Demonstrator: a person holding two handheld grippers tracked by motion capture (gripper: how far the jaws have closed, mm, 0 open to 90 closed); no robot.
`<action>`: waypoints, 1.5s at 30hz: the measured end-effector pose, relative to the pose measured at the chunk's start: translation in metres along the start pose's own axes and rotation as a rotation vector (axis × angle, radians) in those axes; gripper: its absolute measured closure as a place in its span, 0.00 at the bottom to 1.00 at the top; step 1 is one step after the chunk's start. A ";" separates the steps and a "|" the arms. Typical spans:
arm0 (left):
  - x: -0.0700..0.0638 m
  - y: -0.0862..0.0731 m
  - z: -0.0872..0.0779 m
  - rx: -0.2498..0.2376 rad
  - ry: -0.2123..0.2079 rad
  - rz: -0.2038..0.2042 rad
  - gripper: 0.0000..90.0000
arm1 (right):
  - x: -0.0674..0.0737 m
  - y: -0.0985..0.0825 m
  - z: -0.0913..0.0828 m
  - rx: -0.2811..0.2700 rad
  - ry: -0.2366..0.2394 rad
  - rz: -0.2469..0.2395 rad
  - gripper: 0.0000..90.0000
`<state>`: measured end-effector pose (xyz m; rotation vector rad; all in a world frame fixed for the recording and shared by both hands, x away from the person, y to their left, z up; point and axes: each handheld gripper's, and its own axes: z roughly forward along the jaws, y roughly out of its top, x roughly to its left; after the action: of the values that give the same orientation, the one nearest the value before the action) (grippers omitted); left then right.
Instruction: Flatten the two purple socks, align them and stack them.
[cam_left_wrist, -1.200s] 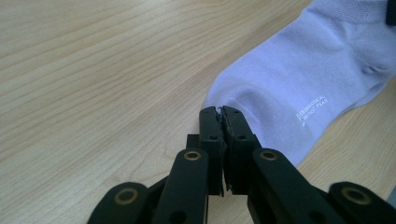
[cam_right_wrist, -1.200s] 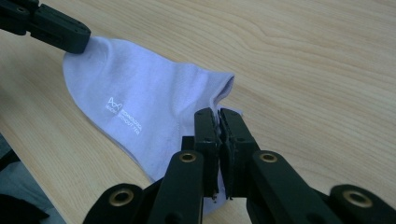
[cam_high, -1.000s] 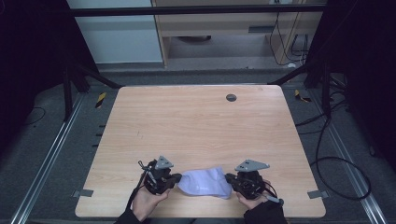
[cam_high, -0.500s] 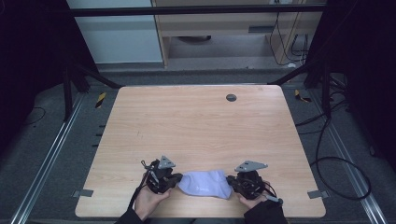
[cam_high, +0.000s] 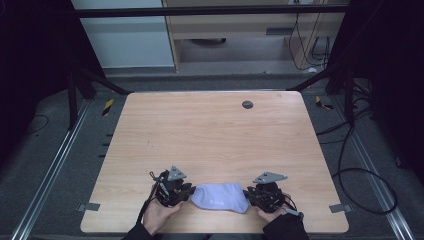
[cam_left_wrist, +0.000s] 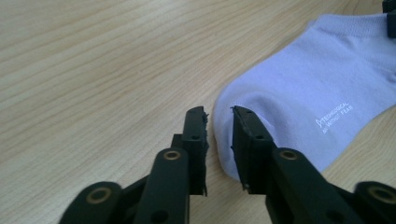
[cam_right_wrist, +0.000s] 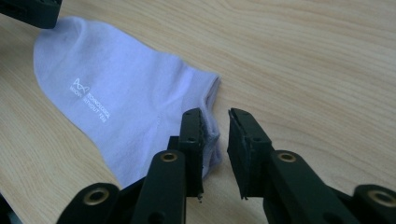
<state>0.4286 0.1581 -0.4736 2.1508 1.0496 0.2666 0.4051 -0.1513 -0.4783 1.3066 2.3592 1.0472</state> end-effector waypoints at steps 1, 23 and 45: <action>0.001 0.000 -0.001 -0.007 0.002 0.001 0.77 | -0.001 0.000 -0.001 -0.014 0.001 0.003 0.81; 0.038 -0.004 -0.035 -0.150 0.113 -0.032 0.49 | -0.036 0.003 -0.017 -0.220 -0.093 0.055 0.52; 0.097 -0.025 -0.051 -0.189 0.238 -0.077 0.31 | -0.097 -0.015 -0.023 -0.249 -0.229 0.134 0.25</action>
<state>0.4527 0.2680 -0.4651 1.9381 1.1866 0.5738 0.4382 -0.2462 -0.4839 1.4202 1.9303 1.1203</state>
